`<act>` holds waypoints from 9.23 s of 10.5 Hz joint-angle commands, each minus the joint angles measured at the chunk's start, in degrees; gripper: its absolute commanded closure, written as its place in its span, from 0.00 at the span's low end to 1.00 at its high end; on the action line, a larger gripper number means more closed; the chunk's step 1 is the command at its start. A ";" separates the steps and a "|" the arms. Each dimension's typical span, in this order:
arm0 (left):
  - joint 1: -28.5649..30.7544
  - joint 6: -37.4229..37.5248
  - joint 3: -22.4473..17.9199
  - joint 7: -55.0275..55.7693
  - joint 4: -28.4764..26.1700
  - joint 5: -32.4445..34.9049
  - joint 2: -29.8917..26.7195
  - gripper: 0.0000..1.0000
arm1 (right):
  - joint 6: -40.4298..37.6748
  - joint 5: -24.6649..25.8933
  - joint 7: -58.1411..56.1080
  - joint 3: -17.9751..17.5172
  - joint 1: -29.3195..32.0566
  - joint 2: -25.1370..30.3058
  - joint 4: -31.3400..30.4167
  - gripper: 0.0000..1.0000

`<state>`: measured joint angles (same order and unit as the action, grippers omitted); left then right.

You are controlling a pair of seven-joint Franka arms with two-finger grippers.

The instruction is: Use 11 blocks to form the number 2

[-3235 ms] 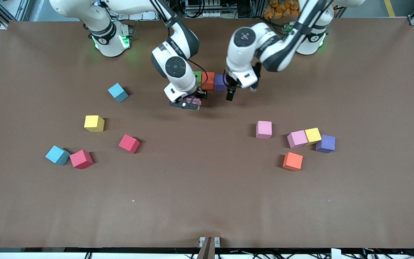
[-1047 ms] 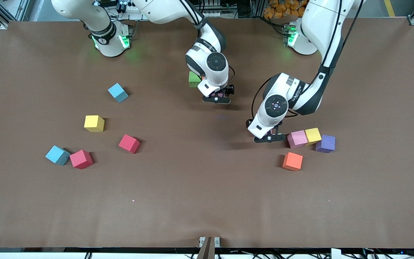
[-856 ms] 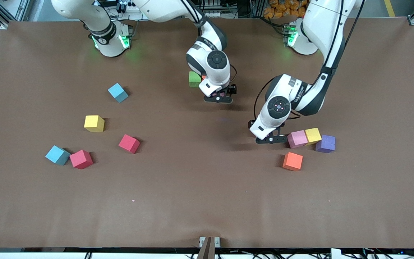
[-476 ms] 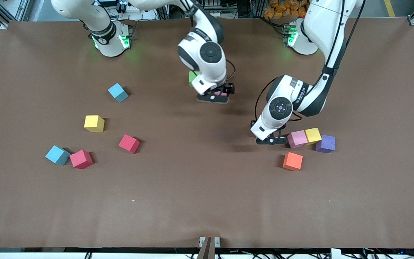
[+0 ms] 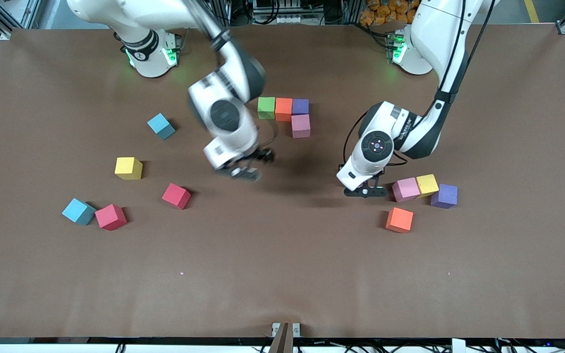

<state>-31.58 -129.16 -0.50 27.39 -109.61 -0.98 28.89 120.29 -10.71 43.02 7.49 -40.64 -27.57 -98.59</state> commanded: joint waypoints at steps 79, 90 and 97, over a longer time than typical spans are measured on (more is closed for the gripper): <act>11.63 -14.56 -2.06 -66.89 -0.44 2.56 -5.16 0.68 | 16.55 6.76 -78.44 1.74 -24.66 -11.63 -2.92 0.00; 10.22 -3.03 12.07 -14.36 2.64 3.09 -7.62 0.68 | -1.82 7.54 -78.53 3.14 -6.69 4.80 -3.45 0.00; 2.15 -3.02 16.14 29.14 8.00 2.65 -4.90 0.68 | -1.73 7.55 -53.45 17.99 -3.39 6.47 -11.07 0.00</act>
<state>-28.12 -133.50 14.97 48.87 -104.27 1.24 22.50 118.36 -3.96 -18.90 23.96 -43.15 -24.12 -105.44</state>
